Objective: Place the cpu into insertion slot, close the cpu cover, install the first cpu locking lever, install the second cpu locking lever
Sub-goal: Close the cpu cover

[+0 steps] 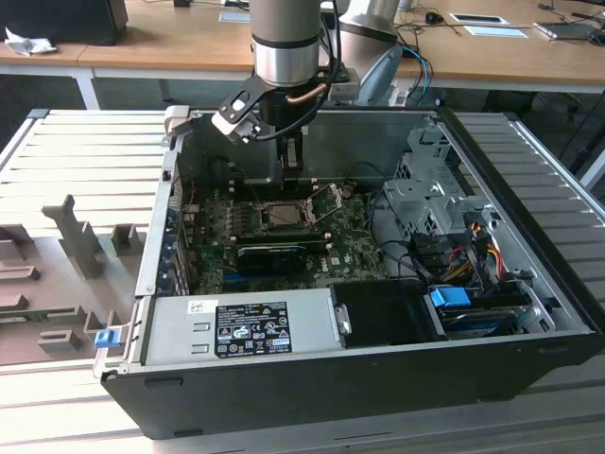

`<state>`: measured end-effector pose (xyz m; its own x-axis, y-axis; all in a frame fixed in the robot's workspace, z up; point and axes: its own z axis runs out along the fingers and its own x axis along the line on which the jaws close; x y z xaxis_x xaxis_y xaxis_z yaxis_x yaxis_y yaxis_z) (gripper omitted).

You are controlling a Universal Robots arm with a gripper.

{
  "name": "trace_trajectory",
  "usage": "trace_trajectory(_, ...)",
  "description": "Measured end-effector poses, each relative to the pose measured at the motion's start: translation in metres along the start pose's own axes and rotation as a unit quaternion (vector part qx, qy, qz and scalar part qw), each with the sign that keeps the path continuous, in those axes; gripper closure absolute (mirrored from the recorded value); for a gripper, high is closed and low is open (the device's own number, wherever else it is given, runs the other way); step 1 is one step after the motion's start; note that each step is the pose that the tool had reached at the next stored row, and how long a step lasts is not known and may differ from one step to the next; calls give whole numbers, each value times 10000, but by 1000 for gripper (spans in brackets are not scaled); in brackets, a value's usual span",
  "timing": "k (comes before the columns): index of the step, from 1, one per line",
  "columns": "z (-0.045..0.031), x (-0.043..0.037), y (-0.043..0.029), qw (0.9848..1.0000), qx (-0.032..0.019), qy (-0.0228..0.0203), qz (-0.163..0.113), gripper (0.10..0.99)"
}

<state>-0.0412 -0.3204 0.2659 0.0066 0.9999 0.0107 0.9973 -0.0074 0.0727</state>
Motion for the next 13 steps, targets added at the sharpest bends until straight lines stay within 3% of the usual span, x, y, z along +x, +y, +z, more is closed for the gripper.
trace_trajectory(13, -37, 6, 3, 10000, 0, 1, 0, 980)
